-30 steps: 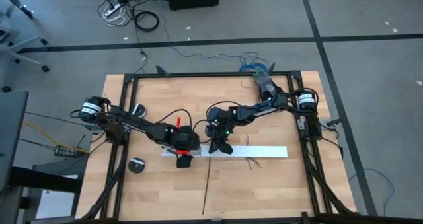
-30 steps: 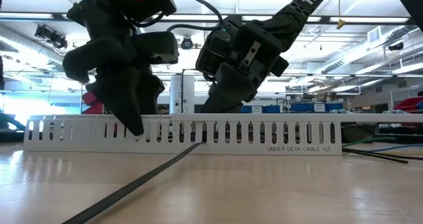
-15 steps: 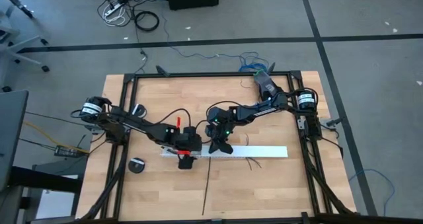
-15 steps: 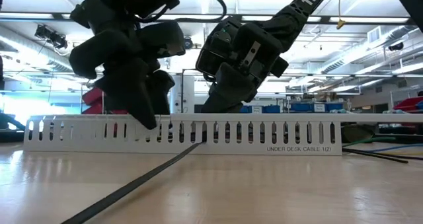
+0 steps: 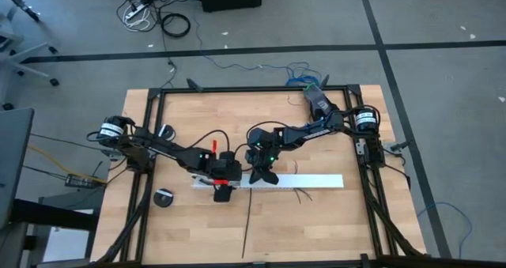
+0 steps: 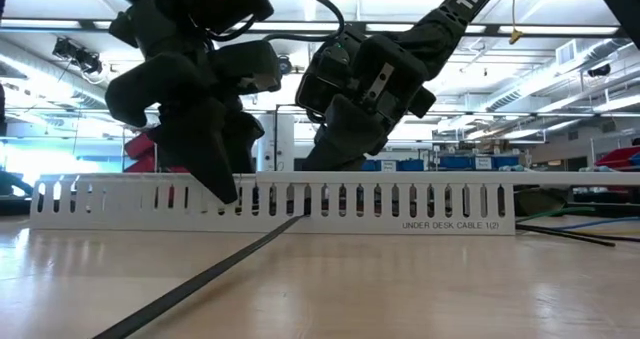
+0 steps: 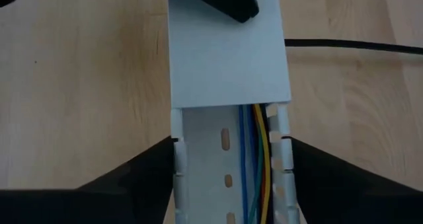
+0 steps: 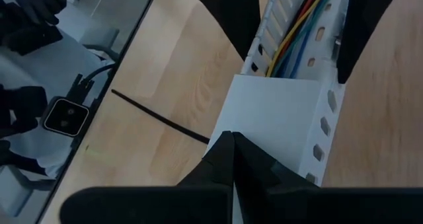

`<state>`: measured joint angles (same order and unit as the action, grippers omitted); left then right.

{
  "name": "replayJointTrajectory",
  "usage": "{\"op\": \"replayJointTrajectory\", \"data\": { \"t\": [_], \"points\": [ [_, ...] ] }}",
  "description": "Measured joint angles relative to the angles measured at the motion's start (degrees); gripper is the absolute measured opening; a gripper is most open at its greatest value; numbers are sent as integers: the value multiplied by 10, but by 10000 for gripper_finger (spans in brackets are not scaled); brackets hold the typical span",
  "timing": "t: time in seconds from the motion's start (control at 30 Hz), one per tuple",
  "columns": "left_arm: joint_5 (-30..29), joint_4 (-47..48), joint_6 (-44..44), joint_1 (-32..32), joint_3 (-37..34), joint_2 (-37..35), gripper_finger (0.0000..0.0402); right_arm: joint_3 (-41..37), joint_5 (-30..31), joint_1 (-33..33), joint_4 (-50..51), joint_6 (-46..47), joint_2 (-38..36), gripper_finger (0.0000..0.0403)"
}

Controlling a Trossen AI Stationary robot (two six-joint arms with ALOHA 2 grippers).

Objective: Ziptie cables
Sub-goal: Close the lid on the cable duct

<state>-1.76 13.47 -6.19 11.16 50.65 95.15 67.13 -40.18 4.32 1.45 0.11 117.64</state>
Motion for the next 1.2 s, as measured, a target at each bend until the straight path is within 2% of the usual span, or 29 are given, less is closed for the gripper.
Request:
{"op": "replayJointTrajectory", "data": {
  "t": [0.33, 1.2],
  "points": [
    [-1, -1, 0, 0, 0, 0, 240, -1, -2, 2, -8, -1, 1, 0],
    [-7, -6, 14, 0, -1, 0, 239, 0, -7, 11, -31, -3, 2, 0]
  ]
}}
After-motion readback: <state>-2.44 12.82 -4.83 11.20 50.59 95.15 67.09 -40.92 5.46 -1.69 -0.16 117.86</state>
